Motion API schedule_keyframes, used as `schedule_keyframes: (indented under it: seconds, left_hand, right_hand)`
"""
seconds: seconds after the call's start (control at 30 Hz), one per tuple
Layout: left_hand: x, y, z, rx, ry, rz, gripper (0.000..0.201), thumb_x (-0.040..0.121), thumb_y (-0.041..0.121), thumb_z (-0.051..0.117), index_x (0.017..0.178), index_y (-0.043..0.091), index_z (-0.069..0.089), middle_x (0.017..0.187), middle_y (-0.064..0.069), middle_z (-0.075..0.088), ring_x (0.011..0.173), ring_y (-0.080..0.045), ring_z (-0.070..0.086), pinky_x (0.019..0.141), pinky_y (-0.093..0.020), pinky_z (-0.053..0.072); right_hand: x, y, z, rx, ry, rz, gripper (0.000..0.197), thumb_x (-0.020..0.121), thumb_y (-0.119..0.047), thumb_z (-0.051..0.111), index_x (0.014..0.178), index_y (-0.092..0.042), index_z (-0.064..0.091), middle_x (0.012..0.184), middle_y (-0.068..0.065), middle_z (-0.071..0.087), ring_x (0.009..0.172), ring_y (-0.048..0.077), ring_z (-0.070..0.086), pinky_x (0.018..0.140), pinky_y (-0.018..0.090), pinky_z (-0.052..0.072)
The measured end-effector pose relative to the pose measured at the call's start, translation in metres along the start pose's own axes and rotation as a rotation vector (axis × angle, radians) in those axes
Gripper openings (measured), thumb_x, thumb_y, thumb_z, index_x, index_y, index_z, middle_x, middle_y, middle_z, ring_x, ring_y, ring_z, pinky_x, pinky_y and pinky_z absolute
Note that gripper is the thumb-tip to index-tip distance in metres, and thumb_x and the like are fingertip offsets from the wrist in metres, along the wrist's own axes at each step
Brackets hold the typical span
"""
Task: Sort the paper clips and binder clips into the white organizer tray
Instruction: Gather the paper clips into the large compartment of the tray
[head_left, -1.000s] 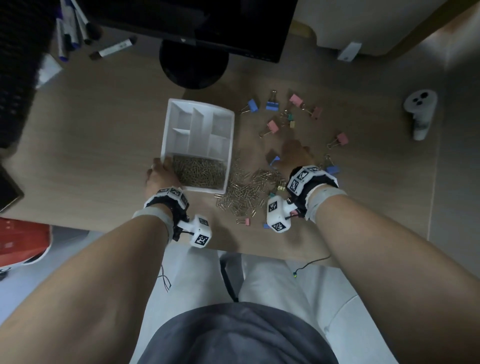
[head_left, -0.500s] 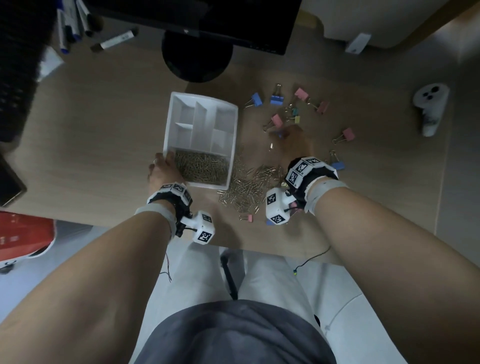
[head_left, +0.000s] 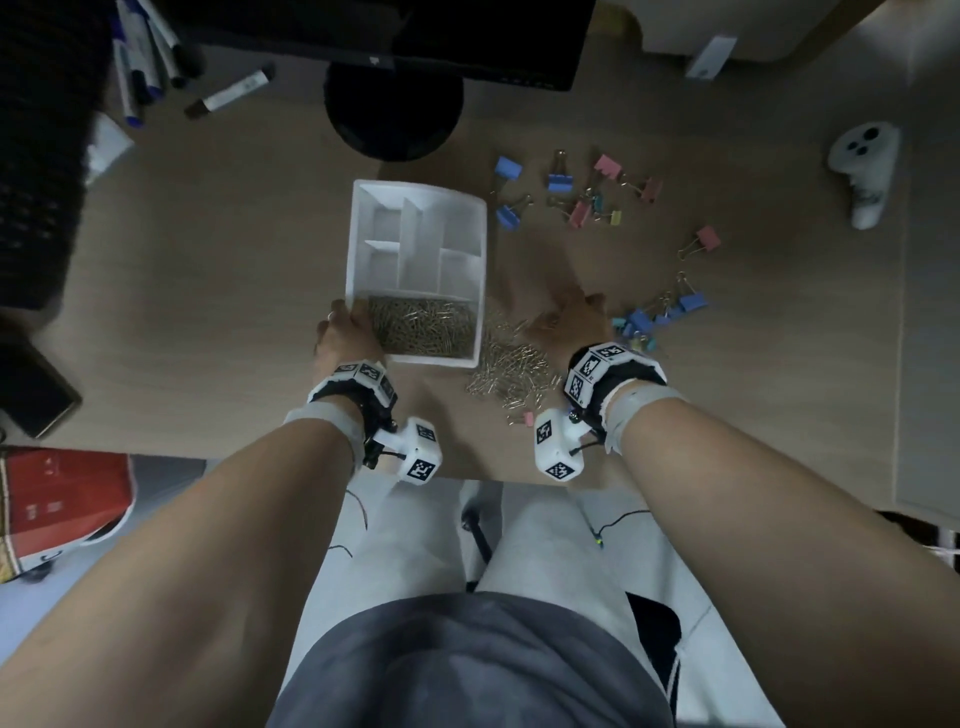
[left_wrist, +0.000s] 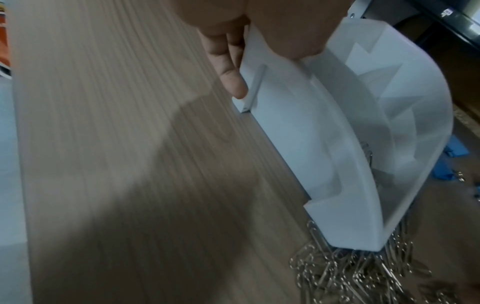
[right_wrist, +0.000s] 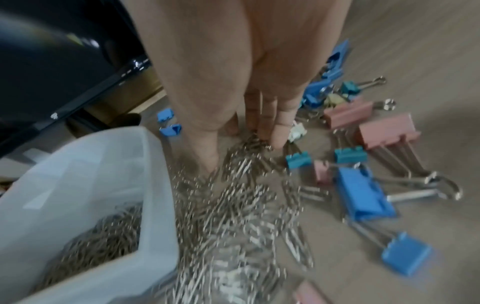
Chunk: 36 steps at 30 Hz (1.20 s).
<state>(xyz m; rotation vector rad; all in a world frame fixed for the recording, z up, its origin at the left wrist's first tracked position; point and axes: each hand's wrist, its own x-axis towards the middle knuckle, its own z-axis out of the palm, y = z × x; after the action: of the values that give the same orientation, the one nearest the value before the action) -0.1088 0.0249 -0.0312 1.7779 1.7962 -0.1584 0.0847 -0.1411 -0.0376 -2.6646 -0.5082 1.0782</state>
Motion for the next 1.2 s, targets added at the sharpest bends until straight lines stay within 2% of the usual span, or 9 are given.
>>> schedule_keyframes:
  seconds: [0.1, 0.23, 0.33, 0.43, 0.6, 0.77, 0.87, 1.07, 1.2]
  left_hand:
    - [0.011, -0.009, -0.01, 0.044, 0.001, 0.054, 0.047, 0.102, 0.043, 0.026, 0.131, 0.012, 0.045, 0.128, -0.018, 0.052, 0.118, -0.036, 0.051, 0.094, -0.043, 0.041]
    - [0.025, -0.022, -0.02, 0.125, -0.024, 0.116, 0.048, 0.103, 0.042, 0.027, 0.137, 0.013, 0.042, 0.133, -0.017, 0.05, 0.122, -0.033, 0.049, 0.098, -0.041, 0.04]
    - [0.028, -0.026, -0.024, 0.133, -0.026, 0.152, 0.051, 0.102, 0.047, 0.025, 0.139, 0.016, 0.04, 0.132, -0.017, 0.049, 0.122, -0.035, 0.049, 0.097, -0.045, 0.04]
    - [0.029, -0.029, -0.025, 0.077, -0.024, 0.168, 0.054, 0.101, 0.05, 0.023, 0.134, 0.013, 0.044, 0.129, -0.018, 0.052, 0.119, -0.036, 0.051, 0.095, -0.046, 0.041]
    - [0.037, -0.038, -0.03, 0.071, -0.027, 0.189, 0.056, 0.1, 0.053, 0.024, 0.13, 0.012, 0.047, 0.128, -0.017, 0.052, 0.118, -0.036, 0.051, 0.095, -0.045, 0.041]
    - [0.04, -0.041, -0.029, 0.063, -0.018, 0.218, 0.055, 0.099, 0.054, 0.025, 0.126, 0.013, 0.051, 0.124, -0.015, 0.055, 0.113, -0.035, 0.054, 0.09, -0.041, 0.042]
    - [0.042, -0.044, -0.029, 0.066, -0.015, 0.212, 0.055, 0.099, 0.055, 0.025, 0.125, 0.013, 0.05, 0.122, -0.016, 0.056, 0.112, -0.035, 0.054, 0.089, -0.042, 0.043]
    - [0.041, -0.044, -0.028, 0.052, 0.001, 0.202, 0.055, 0.099, 0.055, 0.025, 0.128, 0.015, 0.049, 0.123, -0.015, 0.056, 0.113, -0.035, 0.054, 0.091, -0.042, 0.043]
    - [0.038, -0.04, -0.031, 0.067, -0.022, 0.184, 0.056, 0.1, 0.055, 0.024, 0.133, 0.015, 0.046, 0.129, -0.015, 0.053, 0.118, -0.034, 0.052, 0.094, -0.042, 0.041]
  right_hand:
    - [-0.01, -0.009, 0.028, 0.038, 0.03, 0.009, 0.09, 0.07, -0.049, 0.081, 0.143, -0.018, 0.039, 0.138, 0.017, 0.033, 0.128, 0.043, 0.043, 0.103, 0.055, 0.046]
    - [-0.031, -0.019, 0.045, -0.074, -0.023, -0.008, 0.116, 0.06, -0.064, 0.082, 0.151, -0.02, 0.025, 0.147, 0.013, 0.025, 0.138, 0.044, 0.029, 0.107, 0.059, 0.04]
    - [-0.047, -0.026, 0.056, -0.243, -0.054, -0.051, 0.133, 0.055, -0.064, 0.087, 0.156, -0.019, 0.012, 0.155, 0.014, 0.016, 0.142, 0.046, 0.02, 0.111, 0.057, 0.034]
    - [-0.053, -0.036, 0.066, -0.275, -0.034, -0.033, 0.133, 0.054, -0.057, 0.09, 0.155, -0.015, 0.013, 0.156, 0.016, 0.017, 0.142, 0.044, 0.022, 0.108, 0.053, 0.039]
    - [-0.052, -0.044, 0.073, -0.189, 0.101, -0.057, 0.092, 0.065, -0.046, 0.087, 0.139, -0.022, 0.038, 0.138, 0.013, 0.034, 0.123, 0.037, 0.039, 0.085, 0.049, 0.05]
    - [-0.039, -0.049, 0.078, -0.089, 0.132, -0.13, 0.052, 0.079, -0.012, 0.08, 0.126, -0.021, 0.058, 0.128, 0.012, 0.046, 0.116, 0.035, 0.047, 0.089, 0.047, 0.051]
    - [-0.031, -0.053, 0.082, -0.09, 0.127, -0.157, 0.038, 0.083, -0.003, 0.073, 0.118, -0.017, 0.065, 0.124, 0.012, 0.052, 0.109, 0.033, 0.055, 0.089, 0.042, 0.053]
    - [-0.027, -0.055, 0.077, -0.084, 0.143, -0.159, 0.03, 0.093, -0.005, 0.063, 0.118, -0.02, 0.07, 0.113, 0.011, 0.065, 0.098, 0.029, 0.066, 0.084, 0.034, 0.055]
    - [-0.027, -0.057, 0.071, 0.011, 0.123, -0.093, 0.03, 0.091, -0.005, 0.063, 0.114, -0.022, 0.072, 0.107, 0.007, 0.071, 0.095, 0.024, 0.068, 0.077, 0.027, 0.05]
